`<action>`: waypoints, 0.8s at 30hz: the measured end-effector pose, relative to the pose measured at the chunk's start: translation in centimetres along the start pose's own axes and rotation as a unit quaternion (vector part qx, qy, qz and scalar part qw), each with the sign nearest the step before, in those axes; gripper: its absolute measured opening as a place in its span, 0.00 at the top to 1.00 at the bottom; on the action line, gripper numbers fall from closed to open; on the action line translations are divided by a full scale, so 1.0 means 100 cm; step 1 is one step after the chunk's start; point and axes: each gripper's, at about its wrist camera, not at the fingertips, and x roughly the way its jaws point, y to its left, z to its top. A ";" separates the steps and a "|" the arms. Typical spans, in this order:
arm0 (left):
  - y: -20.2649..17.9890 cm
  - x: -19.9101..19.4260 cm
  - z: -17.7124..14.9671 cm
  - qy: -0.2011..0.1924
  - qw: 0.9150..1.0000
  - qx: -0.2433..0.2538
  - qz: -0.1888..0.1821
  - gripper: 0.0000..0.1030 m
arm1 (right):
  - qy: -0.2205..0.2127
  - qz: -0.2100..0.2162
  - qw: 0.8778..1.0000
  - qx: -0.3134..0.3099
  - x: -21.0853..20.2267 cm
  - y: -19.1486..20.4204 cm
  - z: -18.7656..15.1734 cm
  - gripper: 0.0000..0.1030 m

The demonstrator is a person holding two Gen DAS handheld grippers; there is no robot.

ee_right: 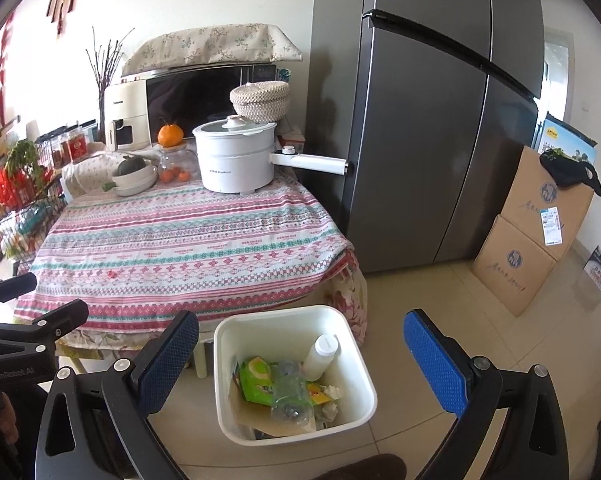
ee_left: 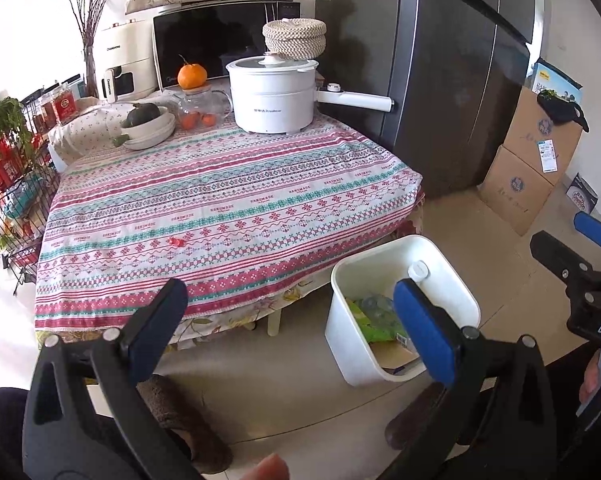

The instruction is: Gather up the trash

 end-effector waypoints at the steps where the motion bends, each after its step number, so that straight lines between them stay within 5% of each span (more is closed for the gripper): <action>1: 0.000 0.000 0.000 0.002 1.000 0.000 -0.002 0.01 | 0.001 -0.002 1.000 -0.001 0.000 0.001 0.000 0.00; 24: -0.004 0.004 0.000 0.012 1.000 0.001 -0.009 0.01 | 0.004 -0.004 1.000 0.007 0.001 -0.004 0.000 0.00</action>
